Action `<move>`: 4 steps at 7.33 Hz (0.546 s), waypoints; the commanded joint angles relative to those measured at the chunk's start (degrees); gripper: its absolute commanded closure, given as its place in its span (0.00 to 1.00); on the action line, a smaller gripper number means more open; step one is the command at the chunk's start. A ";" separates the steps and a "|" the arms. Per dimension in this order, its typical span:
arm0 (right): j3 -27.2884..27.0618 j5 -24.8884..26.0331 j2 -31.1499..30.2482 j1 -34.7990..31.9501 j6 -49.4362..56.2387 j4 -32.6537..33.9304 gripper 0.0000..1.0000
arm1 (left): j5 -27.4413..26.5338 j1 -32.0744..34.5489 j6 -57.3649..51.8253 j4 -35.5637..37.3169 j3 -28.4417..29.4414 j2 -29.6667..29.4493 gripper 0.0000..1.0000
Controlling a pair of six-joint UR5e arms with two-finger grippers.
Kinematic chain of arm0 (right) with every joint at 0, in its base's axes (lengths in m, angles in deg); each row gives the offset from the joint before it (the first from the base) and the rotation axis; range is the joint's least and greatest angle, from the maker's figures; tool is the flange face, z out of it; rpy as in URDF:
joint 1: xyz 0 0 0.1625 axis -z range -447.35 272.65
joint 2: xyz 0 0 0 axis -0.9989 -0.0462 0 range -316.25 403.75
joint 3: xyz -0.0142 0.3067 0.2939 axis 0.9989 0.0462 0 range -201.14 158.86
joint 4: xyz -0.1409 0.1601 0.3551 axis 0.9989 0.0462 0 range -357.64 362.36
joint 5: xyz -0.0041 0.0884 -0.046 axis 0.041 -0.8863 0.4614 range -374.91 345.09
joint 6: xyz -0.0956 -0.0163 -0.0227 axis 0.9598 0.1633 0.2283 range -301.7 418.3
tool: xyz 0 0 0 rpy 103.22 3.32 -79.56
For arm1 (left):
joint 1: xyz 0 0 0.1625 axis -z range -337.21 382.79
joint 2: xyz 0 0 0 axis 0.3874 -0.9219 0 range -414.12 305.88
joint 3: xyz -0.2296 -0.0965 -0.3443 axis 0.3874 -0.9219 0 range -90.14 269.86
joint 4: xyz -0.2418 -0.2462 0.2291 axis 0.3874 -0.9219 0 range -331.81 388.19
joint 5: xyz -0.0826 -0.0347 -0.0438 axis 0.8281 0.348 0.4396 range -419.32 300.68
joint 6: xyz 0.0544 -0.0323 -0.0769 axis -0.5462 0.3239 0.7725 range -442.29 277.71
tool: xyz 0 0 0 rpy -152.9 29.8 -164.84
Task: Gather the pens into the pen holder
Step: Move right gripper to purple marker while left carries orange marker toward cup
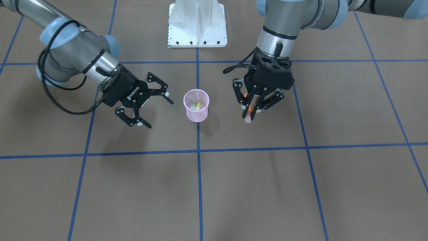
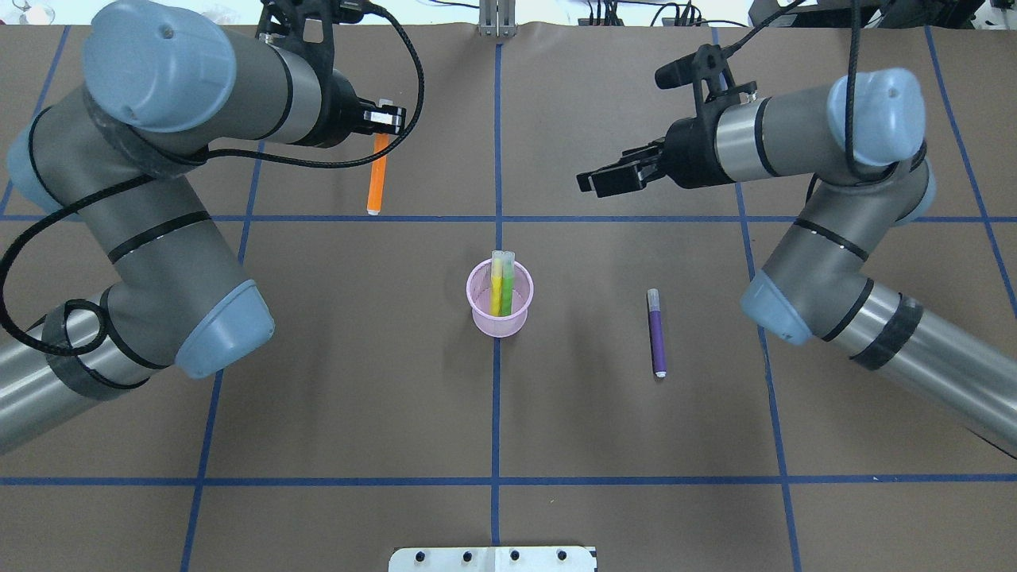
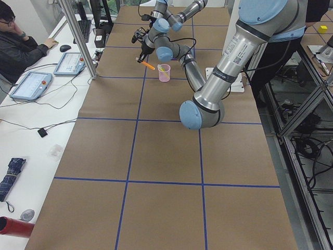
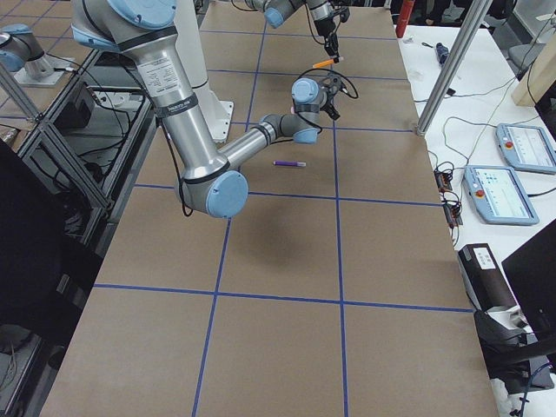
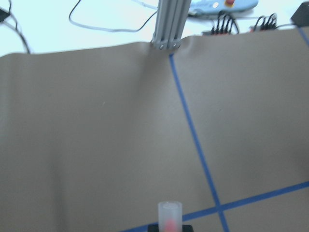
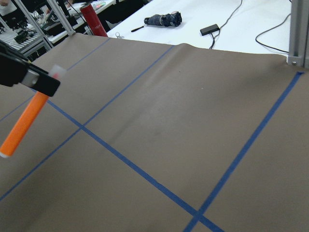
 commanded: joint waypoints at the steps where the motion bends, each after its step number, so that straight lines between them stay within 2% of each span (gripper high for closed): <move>1: -7.03 -11.95 -5.03 -6.40 -9.29 12.94 0.02 | -5.18 -3.09 -0.20 -17.69 0.84 6.81 1.00; 3: -8.37 -10.66 -9.26 -7.20 -16.96 16.73 0.01 | -14.56 -9.59 0.32 -26.70 3.99 7.28 1.00; 4: -9.51 -10.57 -9.19 -8.42 -16.98 22.84 0.01 | -15.31 -10.41 0.58 -30.31 4.09 7.28 1.00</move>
